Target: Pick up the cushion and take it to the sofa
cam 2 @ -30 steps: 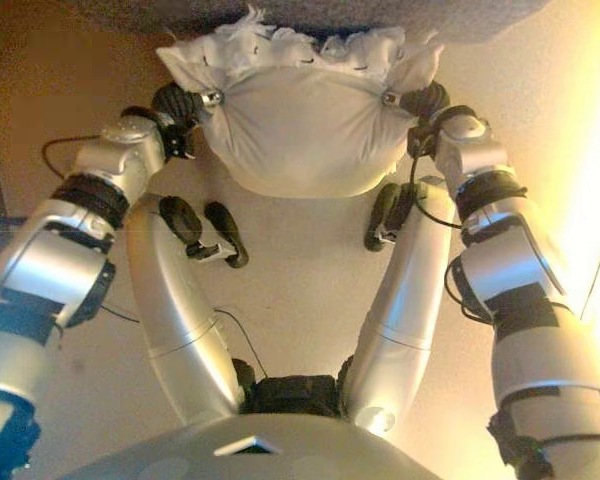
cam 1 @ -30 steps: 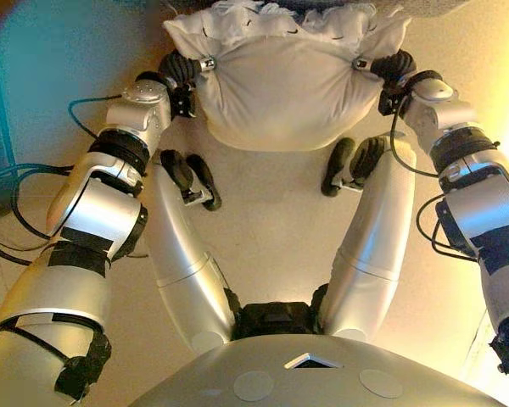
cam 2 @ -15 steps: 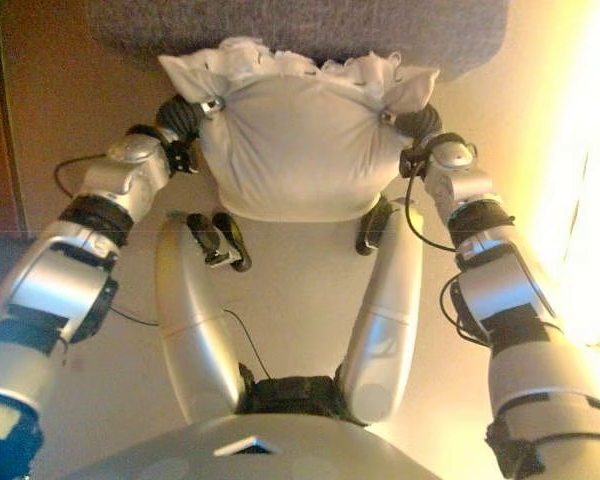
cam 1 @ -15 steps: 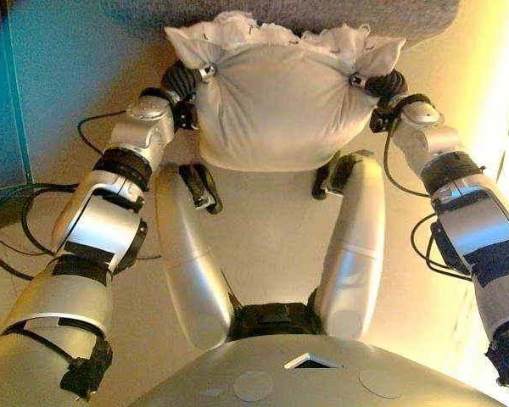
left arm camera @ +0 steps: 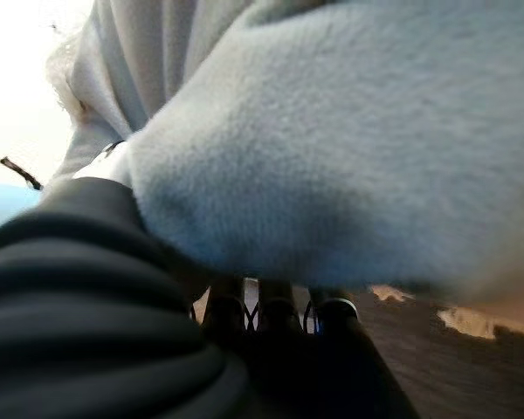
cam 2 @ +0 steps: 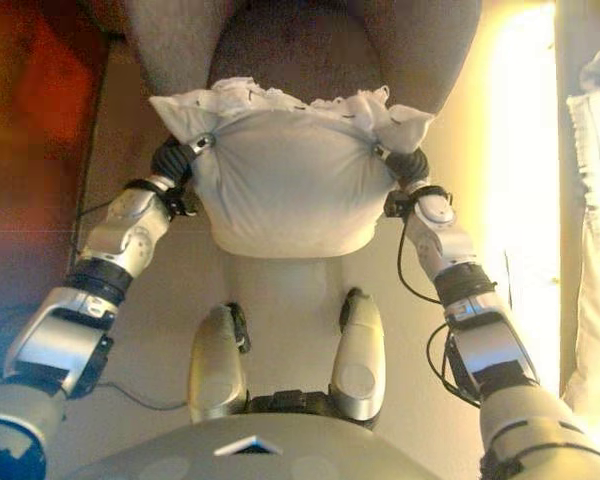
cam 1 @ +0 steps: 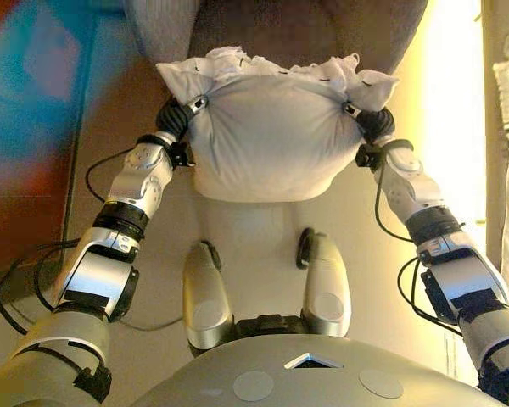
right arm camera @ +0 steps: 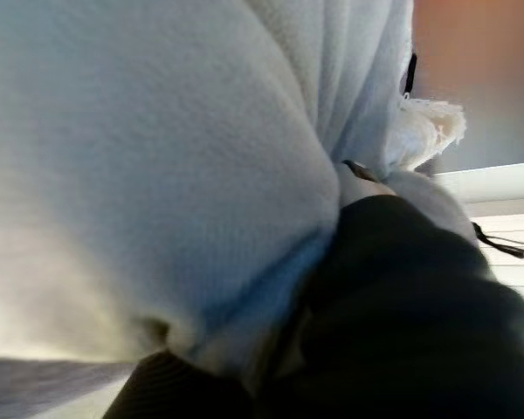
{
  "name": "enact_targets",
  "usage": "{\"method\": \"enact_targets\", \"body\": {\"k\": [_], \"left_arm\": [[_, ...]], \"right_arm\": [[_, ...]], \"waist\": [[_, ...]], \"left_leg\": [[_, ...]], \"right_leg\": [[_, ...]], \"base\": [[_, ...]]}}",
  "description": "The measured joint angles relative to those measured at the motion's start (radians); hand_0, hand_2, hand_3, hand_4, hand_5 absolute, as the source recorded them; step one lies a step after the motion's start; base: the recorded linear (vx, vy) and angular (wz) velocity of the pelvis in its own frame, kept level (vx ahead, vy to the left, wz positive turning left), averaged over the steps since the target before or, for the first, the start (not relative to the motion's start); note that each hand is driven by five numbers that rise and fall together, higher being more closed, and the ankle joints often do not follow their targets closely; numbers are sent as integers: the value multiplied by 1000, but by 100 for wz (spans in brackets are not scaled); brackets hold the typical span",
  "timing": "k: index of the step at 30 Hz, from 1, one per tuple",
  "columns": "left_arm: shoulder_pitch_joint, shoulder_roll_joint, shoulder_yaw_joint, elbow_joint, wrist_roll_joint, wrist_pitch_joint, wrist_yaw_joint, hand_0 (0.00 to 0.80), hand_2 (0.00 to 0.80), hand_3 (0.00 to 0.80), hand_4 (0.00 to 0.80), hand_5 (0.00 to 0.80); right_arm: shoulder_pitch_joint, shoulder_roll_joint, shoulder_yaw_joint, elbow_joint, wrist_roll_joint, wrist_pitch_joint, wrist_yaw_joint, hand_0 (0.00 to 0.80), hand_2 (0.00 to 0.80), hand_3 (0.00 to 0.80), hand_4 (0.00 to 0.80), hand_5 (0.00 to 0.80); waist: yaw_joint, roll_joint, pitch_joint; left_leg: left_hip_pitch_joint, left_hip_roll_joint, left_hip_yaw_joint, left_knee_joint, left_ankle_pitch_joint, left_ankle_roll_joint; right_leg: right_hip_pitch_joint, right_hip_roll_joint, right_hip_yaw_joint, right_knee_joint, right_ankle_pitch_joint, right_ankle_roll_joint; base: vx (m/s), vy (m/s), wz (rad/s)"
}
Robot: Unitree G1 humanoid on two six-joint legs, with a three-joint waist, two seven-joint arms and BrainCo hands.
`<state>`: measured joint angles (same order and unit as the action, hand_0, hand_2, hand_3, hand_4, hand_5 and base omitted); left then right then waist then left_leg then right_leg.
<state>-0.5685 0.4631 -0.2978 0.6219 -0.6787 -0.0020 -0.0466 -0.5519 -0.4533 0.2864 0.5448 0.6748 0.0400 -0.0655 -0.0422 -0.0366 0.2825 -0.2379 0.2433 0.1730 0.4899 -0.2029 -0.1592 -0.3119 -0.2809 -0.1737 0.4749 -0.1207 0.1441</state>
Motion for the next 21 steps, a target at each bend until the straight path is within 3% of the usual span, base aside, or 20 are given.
{"method": "enact_targets", "body": {"k": [4,8,13,16,21], "left_arm": [[87,-26,6,-63,35,1,24,800,800,800,800,800],[93,-28,6,-86,78,0,62,800,800,800,800,800],[98,-34,6,-86,75,-5,78,800,800,800,800,800],[124,-49,29,-86,73,-18,85,800,800,800,800,800],[226,-61,85,-86,56,-35,87,800,800,800,800,800]], "right_arm": [[76,1,-4,-24,-7,3,4,800,800,800,800,800],[95,5,-2,-23,-6,2,3,800,800,800,800,800],[100,15,1,-20,4,2,-5,800,800,800,800,800],[100,21,13,-20,0,3,-7,800,800,800,800,800],[99,55,62,-19,5,33,-7,800,800,800,800,800]], "waist": [[2,22,-118],[2,26,-155],[1,29,-184],[7,25,-187],[10,25,-188]], "left_leg": [[193,-11,41,-272,95,-14],[283,-15,51,-377,129,-20],[322,-9,51,-398,137,-19],[330,1,42,-370,138,-18],[323,11,-13,-252,144,-9]], "right_leg": [[193,48,-56,-276,106,5],[287,72,-70,-392,142,8],[342,93,-71,-429,143,9],[364,110,-45,-441,142,6],[379,121,-4,-441,146,-14]], "base": [[22,-9,-9],[-19,-80,-1],[-2,-143,3],[-24,-119,-6],[44,74,-32]]}}
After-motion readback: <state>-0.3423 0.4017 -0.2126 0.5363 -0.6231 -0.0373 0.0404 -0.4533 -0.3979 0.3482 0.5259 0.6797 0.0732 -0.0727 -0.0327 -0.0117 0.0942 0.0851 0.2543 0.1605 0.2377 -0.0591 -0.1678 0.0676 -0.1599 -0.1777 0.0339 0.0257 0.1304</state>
